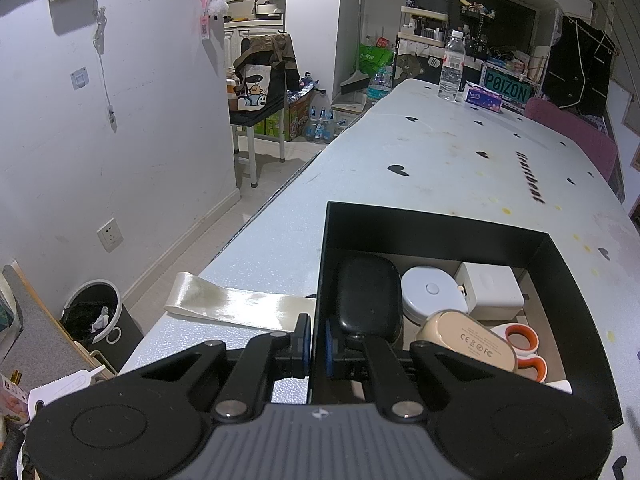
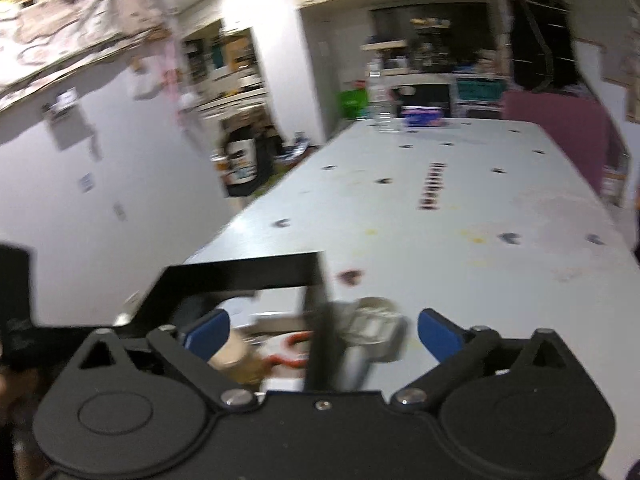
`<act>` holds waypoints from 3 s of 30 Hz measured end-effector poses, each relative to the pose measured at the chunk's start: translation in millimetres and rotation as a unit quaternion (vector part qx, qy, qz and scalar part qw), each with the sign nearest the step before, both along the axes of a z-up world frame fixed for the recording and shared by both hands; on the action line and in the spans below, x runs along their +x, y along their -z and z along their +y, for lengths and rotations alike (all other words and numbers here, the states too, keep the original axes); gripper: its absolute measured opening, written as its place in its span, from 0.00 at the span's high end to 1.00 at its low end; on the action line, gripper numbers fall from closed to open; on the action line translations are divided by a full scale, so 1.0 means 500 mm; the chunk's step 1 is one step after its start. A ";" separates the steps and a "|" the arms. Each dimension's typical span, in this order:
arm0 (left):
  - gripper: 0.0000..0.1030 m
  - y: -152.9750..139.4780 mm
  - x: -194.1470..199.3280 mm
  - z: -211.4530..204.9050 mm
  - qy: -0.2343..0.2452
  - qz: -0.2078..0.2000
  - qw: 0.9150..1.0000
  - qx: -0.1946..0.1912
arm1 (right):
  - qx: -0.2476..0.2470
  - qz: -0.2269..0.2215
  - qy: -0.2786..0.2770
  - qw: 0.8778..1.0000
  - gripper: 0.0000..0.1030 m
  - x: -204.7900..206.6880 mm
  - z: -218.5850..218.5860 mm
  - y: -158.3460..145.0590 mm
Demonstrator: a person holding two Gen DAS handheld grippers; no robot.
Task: Organize rigid objects
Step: 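Move the right tool to the white plastic holder and grasp it, then lift the white holder with the right tool and carry it over the box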
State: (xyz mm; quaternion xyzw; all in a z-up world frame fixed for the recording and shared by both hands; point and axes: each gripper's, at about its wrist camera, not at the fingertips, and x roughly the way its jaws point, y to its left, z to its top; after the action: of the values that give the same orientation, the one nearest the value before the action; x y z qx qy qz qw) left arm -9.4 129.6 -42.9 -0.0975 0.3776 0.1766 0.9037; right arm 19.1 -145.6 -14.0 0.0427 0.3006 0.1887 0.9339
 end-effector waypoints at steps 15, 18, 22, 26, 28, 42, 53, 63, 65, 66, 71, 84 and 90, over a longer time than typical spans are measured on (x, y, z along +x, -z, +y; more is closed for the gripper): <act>0.94 0.000 0.000 0.000 0.000 0.000 1.000 0.000 | 0.016 0.089 -0.014 0.996 0.61 0.148 -0.039 0.091; 0.94 0.000 0.000 -0.001 0.000 0.000 1.000 0.000 | 0.028 0.096 -0.013 0.995 0.71 0.173 -0.028 0.100; 0.94 0.000 0.000 0.000 0.000 0.000 1.000 0.000 | 0.016 0.118 -0.017 0.993 0.82 0.204 -0.001 0.125; 0.94 0.000 0.000 0.000 0.000 0.000 1.000 0.000 | -0.031 0.105 -0.018 0.994 0.95 0.190 0.007 0.137; 0.93 0.000 0.000 -0.001 0.000 0.000 1.000 0.000 | -0.041 0.100 -0.018 0.994 0.97 0.181 -0.004 0.135; 0.94 0.000 0.000 -0.001 0.000 0.000 1.000 0.000 | 0.007 0.080 0.024 0.996 0.58 0.129 -0.125 0.108; 0.94 0.000 0.000 -0.001 0.000 0.000 1.000 0.001 | -0.078 0.080 -0.001 0.994 0.44 0.129 -0.031 0.143; 0.94 0.000 0.000 -0.001 0.000 0.000 1.000 0.000 | -0.095 0.056 0.006 0.994 0.54 0.111 -0.026 0.119; 0.94 0.000 -0.001 0.000 0.000 0.000 1.000 0.000 | -0.080 0.035 0.003 0.996 0.54 0.102 -0.028 0.089; 0.94 0.000 -0.001 0.000 0.000 0.000 1.000 -0.001 | -0.072 0.025 -0.001 0.997 0.54 0.096 -0.027 0.075; 0.94 0.001 -0.001 0.003 -0.002 0.000 1.000 -0.006 | -0.042 -0.026 -0.052 0.997 0.54 0.057 0.014 0.002; 0.93 0.000 -0.001 0.008 -0.001 -0.001 1.000 -0.017 | -0.150 -0.008 -0.310 0.939 0.54 0.006 0.207 0.005; 0.93 -0.001 -0.001 0.008 -0.001 -0.001 1.000 -0.018 | -0.176 0.016 -0.356 0.918 0.54 0.008 0.250 0.030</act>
State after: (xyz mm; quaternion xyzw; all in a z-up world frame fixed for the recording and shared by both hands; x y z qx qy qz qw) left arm -9.8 133.4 -42.7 -0.1144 0.3795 0.1708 0.9021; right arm 23.1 -20.5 -29.1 -0.2292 0.3392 0.4516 0.7927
